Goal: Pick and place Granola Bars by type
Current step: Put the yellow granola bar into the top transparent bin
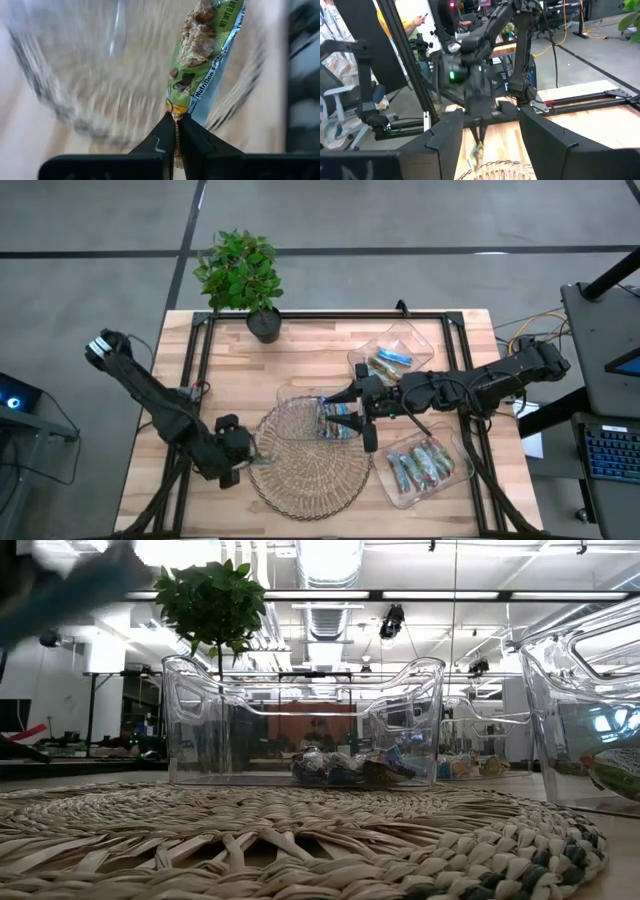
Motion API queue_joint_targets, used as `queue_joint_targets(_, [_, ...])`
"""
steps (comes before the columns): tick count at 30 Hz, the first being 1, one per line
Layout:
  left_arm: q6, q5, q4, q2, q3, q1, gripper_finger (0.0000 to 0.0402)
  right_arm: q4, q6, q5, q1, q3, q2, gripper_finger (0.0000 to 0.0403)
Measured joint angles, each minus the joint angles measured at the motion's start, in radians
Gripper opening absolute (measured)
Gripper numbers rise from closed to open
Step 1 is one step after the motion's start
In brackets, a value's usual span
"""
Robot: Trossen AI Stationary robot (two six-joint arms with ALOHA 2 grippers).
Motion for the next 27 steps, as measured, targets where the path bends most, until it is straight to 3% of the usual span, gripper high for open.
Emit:
queue_joint_targets(10, [0.217, -0.492, 0.019, -0.165, 0.17, 0.018, 0.0, 0.041, 0.001, 0.036, -0.015, 0.0, -0.004, 0.0185])
queue_joint_targets(13, [0.268, -0.595, 0.06, -0.178, 0.188, 0.052, 0.0, 0.041, 0.004, 0.036, -0.023, 0.0, -0.012, 0.0185])
queue_joint_targets(21, [0.521, -0.596, 0.412, -0.164, 0.17, 0.187, 0.0, 0.033, 0.0, 0.063, -0.037, 0.0, -0.038, 0.0185])
queue_joint_targets(27, [0.609, -0.505, 0.581, -0.114, 0.164, 0.277, 0.0, 0.031, -0.005, 0.079, -0.036, 0.0, -0.041, 0.0185])
